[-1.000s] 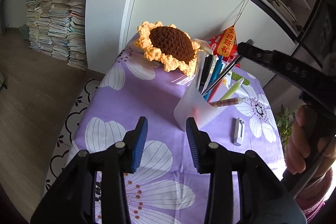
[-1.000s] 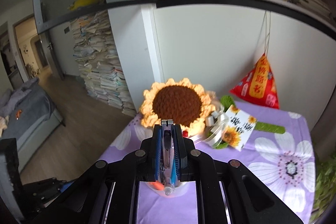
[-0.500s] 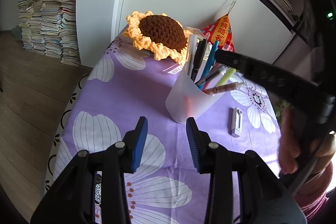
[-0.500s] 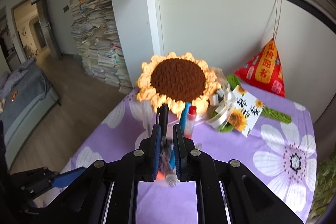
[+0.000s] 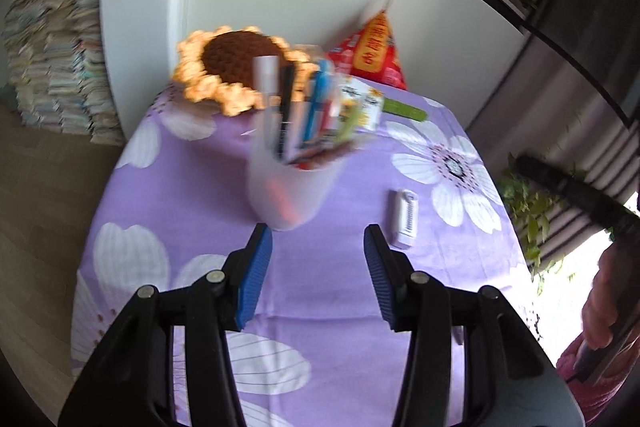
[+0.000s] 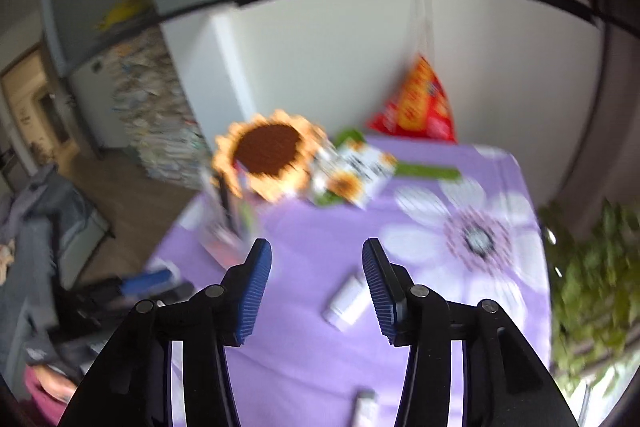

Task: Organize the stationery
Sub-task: 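Grasp the small white eraser with the right gripper, then grasp the white correction tape with the left gripper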

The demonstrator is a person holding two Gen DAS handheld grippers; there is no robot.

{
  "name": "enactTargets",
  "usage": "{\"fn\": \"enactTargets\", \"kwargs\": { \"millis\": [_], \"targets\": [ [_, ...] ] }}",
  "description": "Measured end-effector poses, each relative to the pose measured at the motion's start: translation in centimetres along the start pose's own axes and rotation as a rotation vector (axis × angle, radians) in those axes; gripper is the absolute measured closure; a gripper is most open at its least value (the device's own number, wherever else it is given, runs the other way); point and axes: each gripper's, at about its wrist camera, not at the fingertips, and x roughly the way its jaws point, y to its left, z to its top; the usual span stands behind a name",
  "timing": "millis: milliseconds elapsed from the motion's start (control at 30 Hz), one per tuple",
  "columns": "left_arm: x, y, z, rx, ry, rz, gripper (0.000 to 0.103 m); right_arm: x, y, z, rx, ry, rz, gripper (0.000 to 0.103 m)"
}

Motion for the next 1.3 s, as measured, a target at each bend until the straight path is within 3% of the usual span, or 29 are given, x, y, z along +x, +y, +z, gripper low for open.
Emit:
{"fn": "enactTargets", "kwargs": {
  "millis": [300, 633, 767, 833, 933, 1133, 1200, 1300],
  "targets": [
    [1.9, -4.8, -0.6, 0.071, 0.052, 0.001, 0.056, 1.4, -2.2, -7.2, -0.035, 0.166, -0.056, 0.055],
    [2.9, -6.5, -1.4, 0.07, 0.097, 0.062, 0.054, 5.1, -3.7, -11.2, 0.03, 0.311, -0.018, 0.057],
    [3.4, -6.6, -1.5, 0.051, 0.117, 0.088, 0.052, 5.7, -3.7, -11.9, 0.024, 0.327, -0.005, 0.071],
    [3.9, -6.7, -1.5, 0.042, 0.131, 0.097, 0.052, 5.9, -3.5, -12.1, 0.012, 0.318, -0.016, 0.084],
    [4.8, -7.3, -1.4, 0.06, 0.146, 0.113, 0.052, 5.8, -4.0, -12.0, 0.039, 0.312, -0.003, 0.085],
    [8.2, -10.6, 0.1, 0.195, 0.117, 0.142, 0.031, 3.4, -6.7, -11.5, 0.141, 0.253, 0.014, 0.085],
    [10.3, -12.0, 0.8, 0.272, 0.111, 0.2, 0.03, 2.2, -7.3, -11.5, 0.16, 0.226, 0.012, 0.085],
    [13.3, -13.0, 1.6, 0.343, 0.147, 0.22, 0.03, 0.5, -7.8, -11.7, 0.173, 0.2, 0.01, 0.085]
  ]
}}
